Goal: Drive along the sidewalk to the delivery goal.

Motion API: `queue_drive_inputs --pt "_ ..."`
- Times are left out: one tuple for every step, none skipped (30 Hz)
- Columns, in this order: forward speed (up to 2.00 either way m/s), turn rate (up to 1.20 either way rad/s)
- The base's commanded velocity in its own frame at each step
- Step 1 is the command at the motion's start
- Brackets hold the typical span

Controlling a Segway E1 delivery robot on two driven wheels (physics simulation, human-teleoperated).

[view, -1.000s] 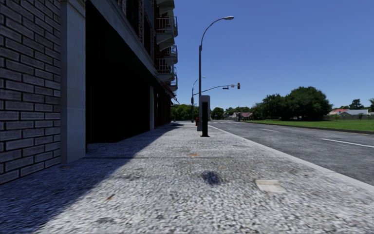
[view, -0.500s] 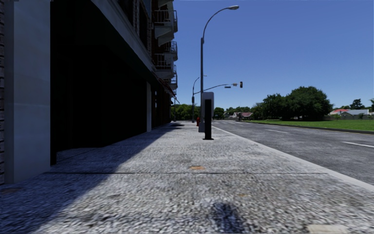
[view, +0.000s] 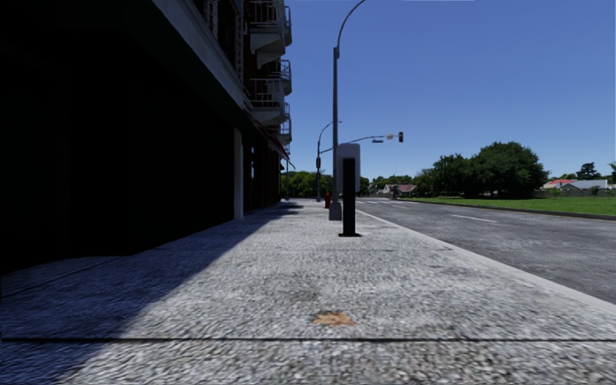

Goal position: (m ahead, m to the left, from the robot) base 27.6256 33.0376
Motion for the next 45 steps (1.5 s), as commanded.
queue_drive_inputs --pt "2.0 0.0" --pt "2.0 0.0" --pt "2.0 0.0" --pt "2.0 0.0" --pt "2.0 0.0" --pt "2.0 0.0" --pt "2.0 0.0" --pt "2.0 0.0" --pt "2.0 0.0" --pt "2.0 0.0" --pt "2.0 0.0" --pt "2.0 0.0" --pt "2.0 0.0" --pt "2.0 0.0" --pt "2.0 0.0" --pt "2.0 0.0" --pt "2.0 0.0" --pt "2.0 0.0" --pt "2.0 0.0" --pt "2.0 0.0" --pt "2.0 0.0" --pt "2.0 0.0" --pt "2.0 0.0" --pt "2.0 0.0" --pt "2.0 0.0" --pt "2.0 0.0" --pt "2.0 0.0" --pt "2.0 0.0" --pt "2.0 0.0" --pt "2.0 0.0" --pt "2.0 0.0" --pt "2.0 0.0" --pt "2.0 0.0" --pt "2.0 0.0" --pt "2.0 0.0" --pt "2.0 0.0" --pt "2.0 0.0" --pt "2.0 0.0" --pt "2.0 0.0" --pt "2.0 0.0" --pt "2.0 0.0" --pt "2.0 0.0" --pt "2.0 0.0" --pt "2.0 0.0" --pt "2.0 0.0"
